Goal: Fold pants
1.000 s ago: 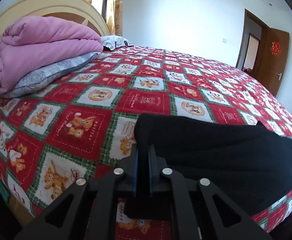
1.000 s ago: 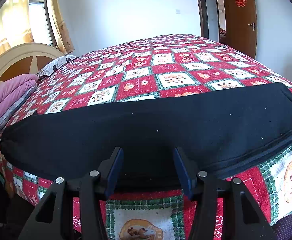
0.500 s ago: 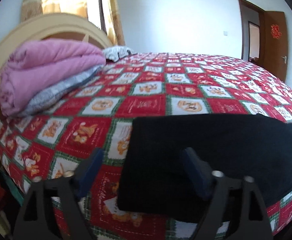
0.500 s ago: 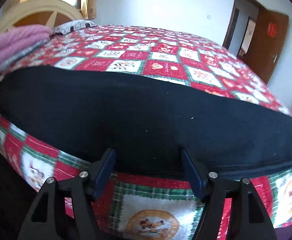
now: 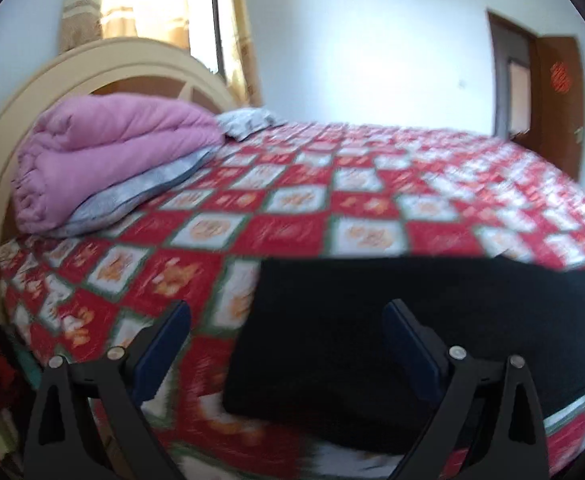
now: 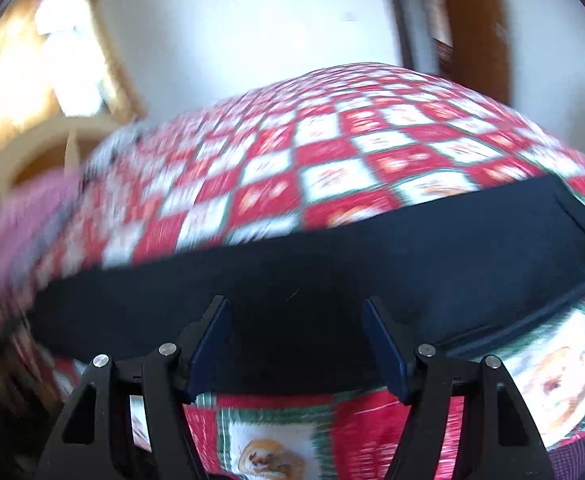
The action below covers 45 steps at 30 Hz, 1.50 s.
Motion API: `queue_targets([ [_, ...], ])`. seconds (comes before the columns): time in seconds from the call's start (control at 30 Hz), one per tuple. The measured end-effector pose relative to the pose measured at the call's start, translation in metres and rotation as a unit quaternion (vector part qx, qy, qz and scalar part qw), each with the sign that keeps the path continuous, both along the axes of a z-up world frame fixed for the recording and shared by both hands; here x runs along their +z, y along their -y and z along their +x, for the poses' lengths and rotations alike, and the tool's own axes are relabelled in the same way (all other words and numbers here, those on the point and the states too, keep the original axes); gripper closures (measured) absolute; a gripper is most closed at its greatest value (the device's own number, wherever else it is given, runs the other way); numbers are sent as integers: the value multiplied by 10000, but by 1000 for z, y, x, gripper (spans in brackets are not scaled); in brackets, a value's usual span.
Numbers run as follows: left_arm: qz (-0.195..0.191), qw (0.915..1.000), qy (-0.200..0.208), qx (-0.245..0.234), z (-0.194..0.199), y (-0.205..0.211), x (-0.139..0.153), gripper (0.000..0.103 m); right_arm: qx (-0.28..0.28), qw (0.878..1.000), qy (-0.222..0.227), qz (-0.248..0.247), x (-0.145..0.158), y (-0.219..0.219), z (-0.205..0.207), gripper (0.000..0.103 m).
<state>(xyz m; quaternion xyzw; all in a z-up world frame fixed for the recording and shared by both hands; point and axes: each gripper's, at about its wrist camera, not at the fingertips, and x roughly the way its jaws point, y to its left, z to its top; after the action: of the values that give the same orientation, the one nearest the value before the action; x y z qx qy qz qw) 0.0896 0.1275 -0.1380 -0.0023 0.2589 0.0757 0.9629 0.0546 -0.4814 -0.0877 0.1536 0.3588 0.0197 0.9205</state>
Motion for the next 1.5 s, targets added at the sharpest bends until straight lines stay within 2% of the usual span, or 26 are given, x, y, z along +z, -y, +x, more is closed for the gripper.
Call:
queue_targets([
  [0.07, -108, 9994, 46, -337, 1, 20, 8, 3, -495, 9981, 151, 340, 11, 34, -3, 34],
  [0.13, -306, 9962, -11, -815, 1, 44, 8, 0, -917, 9947, 296, 356, 18, 60, -8, 34],
  [0.23, -480, 9907, -190, -1260, 7, 75, -1, 0, -1363, 9898, 241, 329, 17, 88, -11, 34],
  [0.33, -261, 9868, -506, -1517, 17, 105, -19, 0, -1773, 9841, 29, -113, 13, 100, -9, 34],
  [0.43, -60, 9817, -1138, -1523, 28, 118, -49, 0, -1716, 9848, -273, -34, -1, 111, -4, 34],
  [0.47, -83, 9837, -970, -1512, 24, 117, -49, 0, -1700, 9852, -221, -25, -2, 114, -5, 34],
  [0.53, -139, 9834, -1025, -1492, 23, 116, -46, 0, -1686, 9855, -168, 29, 2, 115, -8, 34],
  [0.6, -193, 9838, -996, -1477, 18, 117, -40, 0, -1769, 9835, 149, 354, 10, 125, -21, 34],
  [0.7, -291, 9830, -789, -1632, 17, 126, -28, 0, -2145, 9724, 591, 705, 27, 153, -46, 34],
  [0.77, -330, 9804, -750, -1790, 18, 140, -25, 0, -2340, 9618, 803, 1174, 31, 174, -62, 34],
  [0.87, -338, 9769, -824, -1942, 24, 157, -28, 0, -2419, 9503, 720, 1824, 19, 195, -68, 34],
  [0.97, -274, 9767, -804, -1972, 24, 167, -34, 0, -2555, 9399, 476, 2215, 2, 201, -66, 37],
  [1.03, -290, 9771, -860, -1924, 23, 167, -40, 0, -2719, 9356, 428, 2211, -1, 200, -68, 45],
  [1.1, -330, 9780, -877, -1864, 22, 165, -47, 0, -2771, 9338, 446, 2220, -1, 198, -70, 46],
  [1.23, -163, 9798, -709, -1862, 16, 168, -50, 0, -2876, 9333, 431, 2108, -1, 188, -73, 47],
  [1.33, -175, 9804, -610, -1867, 14, 167, -51, 0, -2784, 9393, 352, 1975, 0, 183, -69, 47],
  [1.43, -196, 9817, -431, -1845, 10, 166, -54, 0, -2721, 9427, 456, 1877, -4, 184, -65, 47],
  [1.5, -203, 9819, -332, -1852, 8, 165, -56, 0, -2682, 9421, 556, 1934, -8, 189, -65, 57],
])
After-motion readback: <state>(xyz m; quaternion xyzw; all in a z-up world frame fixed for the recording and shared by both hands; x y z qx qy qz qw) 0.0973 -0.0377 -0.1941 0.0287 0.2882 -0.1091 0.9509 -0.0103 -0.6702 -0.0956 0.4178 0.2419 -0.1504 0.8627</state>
